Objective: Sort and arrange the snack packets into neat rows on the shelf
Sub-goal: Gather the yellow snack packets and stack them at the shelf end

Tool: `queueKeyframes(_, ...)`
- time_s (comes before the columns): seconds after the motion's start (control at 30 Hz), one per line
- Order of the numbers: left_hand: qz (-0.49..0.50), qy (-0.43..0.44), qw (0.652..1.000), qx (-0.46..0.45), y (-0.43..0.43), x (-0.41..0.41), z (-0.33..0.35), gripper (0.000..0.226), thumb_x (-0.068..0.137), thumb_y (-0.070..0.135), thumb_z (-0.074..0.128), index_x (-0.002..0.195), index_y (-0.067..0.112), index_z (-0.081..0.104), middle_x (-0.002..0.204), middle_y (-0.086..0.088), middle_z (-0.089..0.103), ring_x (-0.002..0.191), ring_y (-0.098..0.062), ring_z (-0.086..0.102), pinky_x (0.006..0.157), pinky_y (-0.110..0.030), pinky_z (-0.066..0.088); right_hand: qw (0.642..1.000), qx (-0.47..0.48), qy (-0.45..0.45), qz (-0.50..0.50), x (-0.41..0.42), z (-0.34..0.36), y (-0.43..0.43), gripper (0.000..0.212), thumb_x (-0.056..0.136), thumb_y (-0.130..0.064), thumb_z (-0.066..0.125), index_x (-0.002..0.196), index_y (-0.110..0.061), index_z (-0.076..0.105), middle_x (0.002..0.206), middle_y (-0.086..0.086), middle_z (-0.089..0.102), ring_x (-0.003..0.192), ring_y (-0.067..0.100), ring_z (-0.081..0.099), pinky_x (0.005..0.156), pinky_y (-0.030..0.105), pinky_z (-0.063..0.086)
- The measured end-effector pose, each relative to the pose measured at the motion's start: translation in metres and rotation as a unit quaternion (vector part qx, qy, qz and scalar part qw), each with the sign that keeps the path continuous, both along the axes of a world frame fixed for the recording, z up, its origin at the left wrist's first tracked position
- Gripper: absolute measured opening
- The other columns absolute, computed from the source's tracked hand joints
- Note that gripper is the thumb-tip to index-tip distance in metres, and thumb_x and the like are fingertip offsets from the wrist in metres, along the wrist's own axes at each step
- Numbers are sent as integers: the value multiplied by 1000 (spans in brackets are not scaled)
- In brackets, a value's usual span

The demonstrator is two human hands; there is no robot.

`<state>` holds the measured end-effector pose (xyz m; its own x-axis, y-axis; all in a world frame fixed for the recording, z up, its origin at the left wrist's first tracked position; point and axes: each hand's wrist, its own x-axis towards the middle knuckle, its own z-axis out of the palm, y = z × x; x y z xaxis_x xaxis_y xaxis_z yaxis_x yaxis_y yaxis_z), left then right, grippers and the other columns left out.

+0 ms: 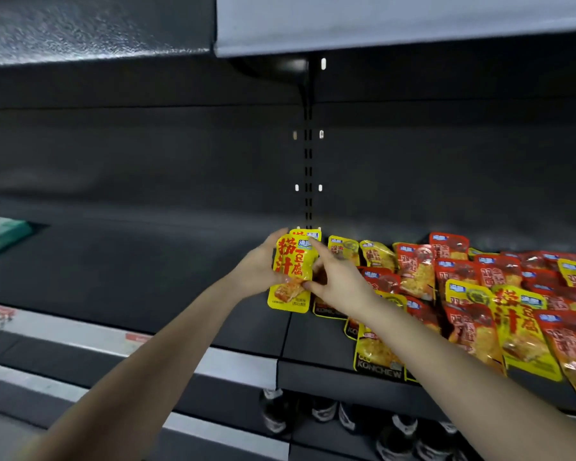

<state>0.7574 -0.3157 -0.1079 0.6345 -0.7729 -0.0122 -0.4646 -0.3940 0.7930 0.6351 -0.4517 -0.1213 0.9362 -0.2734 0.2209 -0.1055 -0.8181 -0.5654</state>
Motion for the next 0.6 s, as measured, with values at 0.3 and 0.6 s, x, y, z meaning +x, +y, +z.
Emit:
queueKeyframes(0.3, -9, -124, 988, 92, 0, 10, -15, 92, 73, 23, 79, 143, 37, 20, 124, 6, 57, 122, -23, 43, 108, -46, 26, 986, -155, 69, -5, 0, -12, 3, 72, 90, -41, 54, 148, -21, 18, 131, 5, 49, 125, 26, 35, 105, 41, 32)
queueKeyframes(0.6, -1, -173, 980, 94, -9, 27, -23, 93, 66, 37, 82, 138, 40, 23, 135, 5, 51, 128, -25, 39, 105, -51, 30, 978, -194, 71, -19, -3, -10, 9, 56, 94, -42, 47, 143, -18, 34, 138, 2, 35, 126, 23, 30, 107, 38, 33)
